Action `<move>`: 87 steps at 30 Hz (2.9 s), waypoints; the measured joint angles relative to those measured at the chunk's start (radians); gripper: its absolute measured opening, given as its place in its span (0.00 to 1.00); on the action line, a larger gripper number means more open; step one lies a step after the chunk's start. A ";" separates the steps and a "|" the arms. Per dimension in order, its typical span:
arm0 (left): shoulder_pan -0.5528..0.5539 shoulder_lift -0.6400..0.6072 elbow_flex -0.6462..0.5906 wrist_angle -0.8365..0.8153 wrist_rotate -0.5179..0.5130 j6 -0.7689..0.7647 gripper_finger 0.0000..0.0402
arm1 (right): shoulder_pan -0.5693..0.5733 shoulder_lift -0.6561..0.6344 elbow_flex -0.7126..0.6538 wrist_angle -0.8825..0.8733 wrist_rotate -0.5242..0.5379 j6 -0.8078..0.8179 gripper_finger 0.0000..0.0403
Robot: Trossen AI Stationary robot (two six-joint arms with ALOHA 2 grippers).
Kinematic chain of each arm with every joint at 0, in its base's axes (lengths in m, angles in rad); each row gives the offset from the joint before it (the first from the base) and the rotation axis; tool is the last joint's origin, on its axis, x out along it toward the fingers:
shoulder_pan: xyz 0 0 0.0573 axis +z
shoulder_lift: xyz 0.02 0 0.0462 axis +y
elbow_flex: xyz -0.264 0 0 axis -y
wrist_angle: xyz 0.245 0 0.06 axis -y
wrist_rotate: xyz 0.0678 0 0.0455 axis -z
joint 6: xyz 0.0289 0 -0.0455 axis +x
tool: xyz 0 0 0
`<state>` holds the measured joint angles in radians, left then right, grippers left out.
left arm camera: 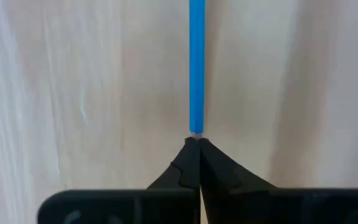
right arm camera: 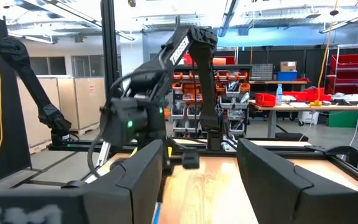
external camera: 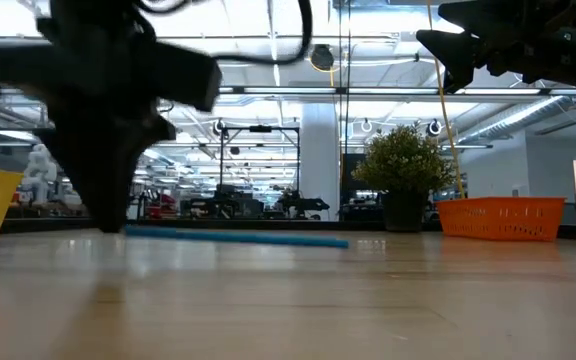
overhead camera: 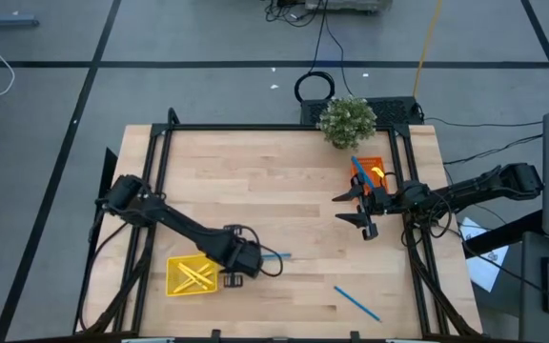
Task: Sort pens & pencils
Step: Put the left blue pencil into the orange bin
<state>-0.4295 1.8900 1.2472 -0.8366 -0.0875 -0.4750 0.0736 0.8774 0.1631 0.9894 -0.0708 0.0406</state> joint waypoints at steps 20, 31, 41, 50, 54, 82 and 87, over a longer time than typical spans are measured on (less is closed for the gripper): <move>-0.016 -0.278 -0.001 0.125 -0.461 0.108 0.00 | 0.000 0.000 0.000 -0.029 0.000 -0.003 0.49; 0.098 -0.286 -0.258 0.854 -0.317 0.388 0.00 | 0.000 0.057 0.000 -0.067 0.000 -0.042 0.49; 0.281 -0.295 -0.474 1.433 -0.086 0.381 0.00 | 0.000 0.166 0.000 0.054 0.000 -0.080 0.49; 0.291 -0.293 -0.527 1.524 -0.071 0.361 0.00 | 0.000 0.329 0.045 0.263 0.099 -0.004 0.49; 0.289 -0.293 -0.527 1.532 -0.073 0.357 0.00 | 0.000 0.441 0.134 0.272 0.099 -0.009 0.49; 0.281 -0.293 -0.526 1.490 -0.082 0.340 0.00 | 0.014 0.582 0.259 0.465 0.075 0.061 0.14; 0.280 -0.293 -0.526 1.482 -0.048 0.360 0.06 | 0.015 0.582 0.259 0.444 0.076 0.030 0.04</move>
<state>-0.1492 1.5970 0.7208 0.6449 -0.1359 -0.1152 0.0891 1.4590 0.4221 1.4333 0.0052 0.0703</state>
